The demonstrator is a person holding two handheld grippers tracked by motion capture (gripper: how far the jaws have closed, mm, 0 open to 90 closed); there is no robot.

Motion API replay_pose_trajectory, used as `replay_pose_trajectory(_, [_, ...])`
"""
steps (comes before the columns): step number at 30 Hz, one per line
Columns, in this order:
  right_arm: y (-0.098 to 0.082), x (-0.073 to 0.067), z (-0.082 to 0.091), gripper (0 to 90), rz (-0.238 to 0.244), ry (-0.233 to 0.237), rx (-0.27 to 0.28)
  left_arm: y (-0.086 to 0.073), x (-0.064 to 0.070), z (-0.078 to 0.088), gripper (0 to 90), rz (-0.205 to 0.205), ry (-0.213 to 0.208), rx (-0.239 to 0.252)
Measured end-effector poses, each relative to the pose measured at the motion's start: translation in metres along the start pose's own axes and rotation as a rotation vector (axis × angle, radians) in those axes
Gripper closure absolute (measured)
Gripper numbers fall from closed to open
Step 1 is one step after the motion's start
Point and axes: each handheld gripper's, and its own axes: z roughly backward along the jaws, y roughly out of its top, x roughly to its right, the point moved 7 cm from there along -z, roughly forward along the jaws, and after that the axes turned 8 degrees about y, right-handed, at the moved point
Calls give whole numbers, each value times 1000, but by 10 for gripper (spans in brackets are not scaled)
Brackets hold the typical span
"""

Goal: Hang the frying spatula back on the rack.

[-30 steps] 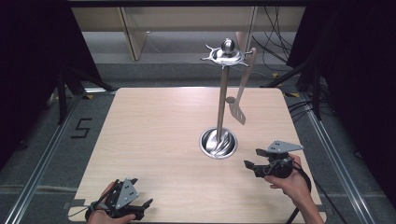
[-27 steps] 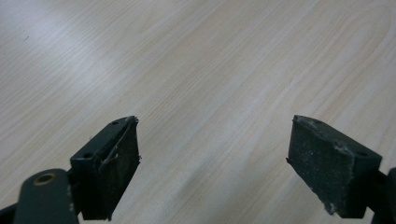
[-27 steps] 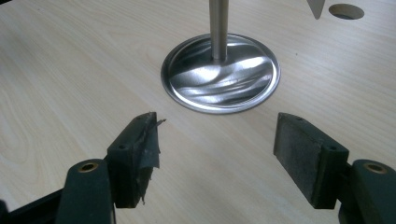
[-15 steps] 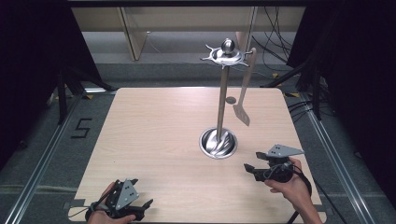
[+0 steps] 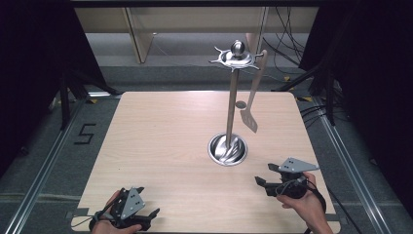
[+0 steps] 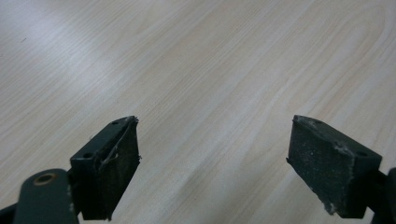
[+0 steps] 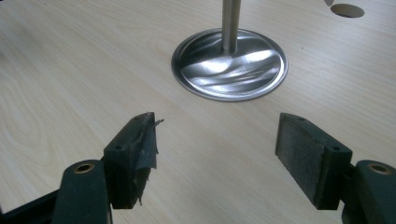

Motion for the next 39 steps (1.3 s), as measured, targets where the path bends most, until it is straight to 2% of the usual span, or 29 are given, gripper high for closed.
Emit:
replay_pose_trajectory(1, [0,1,0,302,15,-11,15,0,0,0,159,1,0,0])
replay_pose_trajectory(3, [-4,-2,2,302,-17,-11,10,0,0,0,159,2,0,-1])
replay_pose_trajectory(6, [-7,0,4,302,-1,-5,21,0,-1,1,159,-7,2,-5])
replay_pose_trajectory(7, [-8,-3,4,301,-24,-6,23,-1,-2,1,159,-23,-3,-17])
replay_pose_trajectory(12, [-14,-3,6,291,-39,-7,23,-1,-3,2,159,-29,0,-17])
replay_pose_trajectory(13, [-14,-1,6,287,-20,-10,27,0,-1,0,159,3,6,5])
replay_pose_trajectory(14, [-15,-2,7,275,-34,-17,31,0,-1,1,159,6,2,3])
replay_pose_trajectory(16, [-16,0,7,236,-29,-25,50,0,-1,0,159,-5,7,-1])
replay_pose_trajectory(17, [-17,0,7,190,-52,-35,49,0,-1,0,159,1,8,2])
replay_pose_trajectory(18, [-17,2,6,163,-49,-39,59,0,-1,1,159,1,2,0])
replay_pose_trajectory(19, [-18,0,6,164,-77,-46,57,0,-2,0,159,-6,9,0])
replay_pose_trajectory(21, [-19,-2,7,163,-88,-47,54,1,0,0,159,4,1,5])
replay_pose_trajectory(22, [-18,0,7,161,-54,-51,68,1,0,0,159,5,1,5])
replay_pose_trajectory(23, [-18,-1,7,160,-55,-41,74,0,0,0,159,5,1,5])
replay_pose_trajectory(24, [-19,-1,8,159,-53,-53,69,0,0,0,159,5,1,4])
replay_pose_trajectory(25, [-20,-4,9,159,-75,-47,67,0,-1,0,159,0,2,2])
replay_pose_trajectory(26, [-20,-5,9,159,-75,-46,76,0,-1,0,159,-1,2,1])
replay_pose_trajectory(27, [-22,-4,9,159,-51,-47,66,0,-1,1,159,-4,6,1])
replay_pose_trajectory(29, [-24,-7,10,159,-84,-52,75,0,-1,1,159,-3,6,1])
replay_pose_trajectory(30, [-25,-6,11,159,-72,-49,68,0,-1,0,159,0,2,1])
replay_pose_trajectory(31, [-27,-8,11,159,-93,-53,78,0,0,0,159,1,2,1])
replay_pose_trajectory(32, [-28,-8,12,159,-93,-50,70,0,0,0,159,0,2,1])
replay_pose_trajectory(33, [-29,-4,12,159,-63,-51,74,0,0,0,159,0,1,2])
replay_pose_trajectory(34, [-30,-3,13,159,-67,-60,66,0,-1,0,159,-1,2,2])
replay_pose_trajectory(35, [-31,-6,14,159,-105,-57,67,0,-1,1,159,-3,5,2])
replay_pose_trajectory(36, [-32,-3,15,159,-79,-57,68,0,-1,1,159,-2,5,3])
replay_pose_trajectory(37, [-33,-5,15,159,-105,-60,67,0,-1,0,159,1,3,4])
replay_pose_trajectory(38, [-33,-2,15,159,-77,-73,76,0,-1,1,159,-2,5,3])
replay_pose_trajectory(39, [-34,-4,16,159,-92,-70,75,0,-1,1,159,-4,5,2])
